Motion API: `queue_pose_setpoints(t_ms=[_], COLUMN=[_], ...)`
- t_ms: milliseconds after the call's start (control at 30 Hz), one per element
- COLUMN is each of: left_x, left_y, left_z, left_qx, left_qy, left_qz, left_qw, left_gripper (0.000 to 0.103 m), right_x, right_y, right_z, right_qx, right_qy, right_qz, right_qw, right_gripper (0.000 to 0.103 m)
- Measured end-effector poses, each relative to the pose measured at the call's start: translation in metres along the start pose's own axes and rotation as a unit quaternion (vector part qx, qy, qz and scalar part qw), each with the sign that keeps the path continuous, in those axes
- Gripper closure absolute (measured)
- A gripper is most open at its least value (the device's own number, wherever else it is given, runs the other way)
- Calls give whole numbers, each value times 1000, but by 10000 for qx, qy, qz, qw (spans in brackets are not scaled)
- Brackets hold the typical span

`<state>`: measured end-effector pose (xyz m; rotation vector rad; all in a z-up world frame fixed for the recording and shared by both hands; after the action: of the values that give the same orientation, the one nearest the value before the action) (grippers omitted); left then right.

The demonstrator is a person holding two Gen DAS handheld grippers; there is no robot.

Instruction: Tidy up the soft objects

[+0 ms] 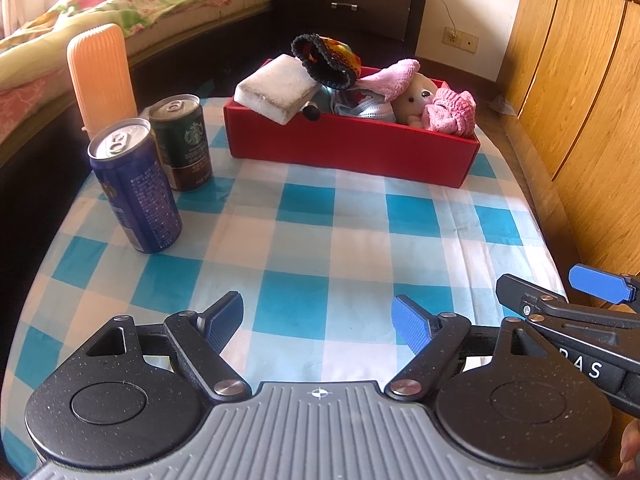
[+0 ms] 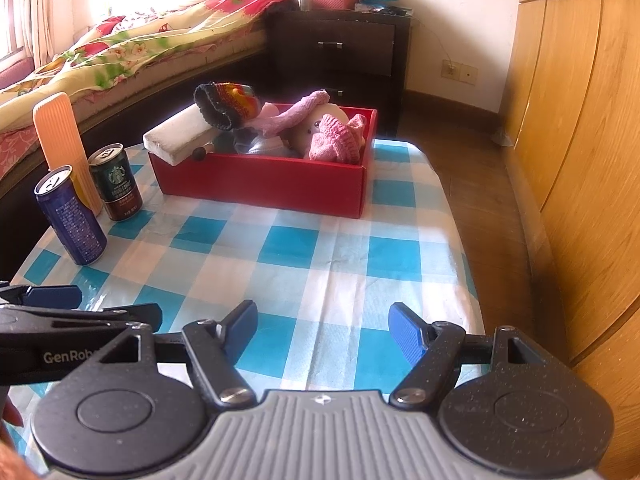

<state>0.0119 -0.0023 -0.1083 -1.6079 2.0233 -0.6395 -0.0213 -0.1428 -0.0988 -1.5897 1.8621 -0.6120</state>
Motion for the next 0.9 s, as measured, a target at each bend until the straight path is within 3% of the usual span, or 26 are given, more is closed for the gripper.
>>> queue_pose_setpoints(t_ms=[200,367,467,500,567,900], left_x=[-2,1,1,-1,-1,5], left_y=[-3,-5,-7,-8,-10,-19], left_z=[-4,-7,-8,-9,-12,-23], left_qx=[70,156,172,223,359,798], left_qy=[-47,307,432,473,629,306], left_qz=[14,-86,-123,-194,-309,214], left_qw=[10000,9994,9988,9984,9969,9961], left_gripper=[23,22,13,5,5,5], right_x=[-1,-1,1,2,3,7], right_y=[-1,-3,-5,-6,-8,-13], right_z=[1,1,1,1,0,0], right_qx=[32,81,93,111,142,176], right_qy=[10,69,78,76,43,-50], right_qz=[12,15,78,115,163,335], right_qw=[10000,9999,9999,9998,9998,9993], right_gripper=[53,53,53,53,52,46])
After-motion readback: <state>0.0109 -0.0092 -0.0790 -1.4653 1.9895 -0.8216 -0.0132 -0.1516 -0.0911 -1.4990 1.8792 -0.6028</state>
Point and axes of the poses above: each gripper's, at about its wrist camera, not at the fingertips, and z roughly the way its jaws point, x to its right, y to its underside, the point moved 10 cm from there along z, roughly the way its jaws point, and after that the axes turned 12 degrees about z, right-handed, at the moved point
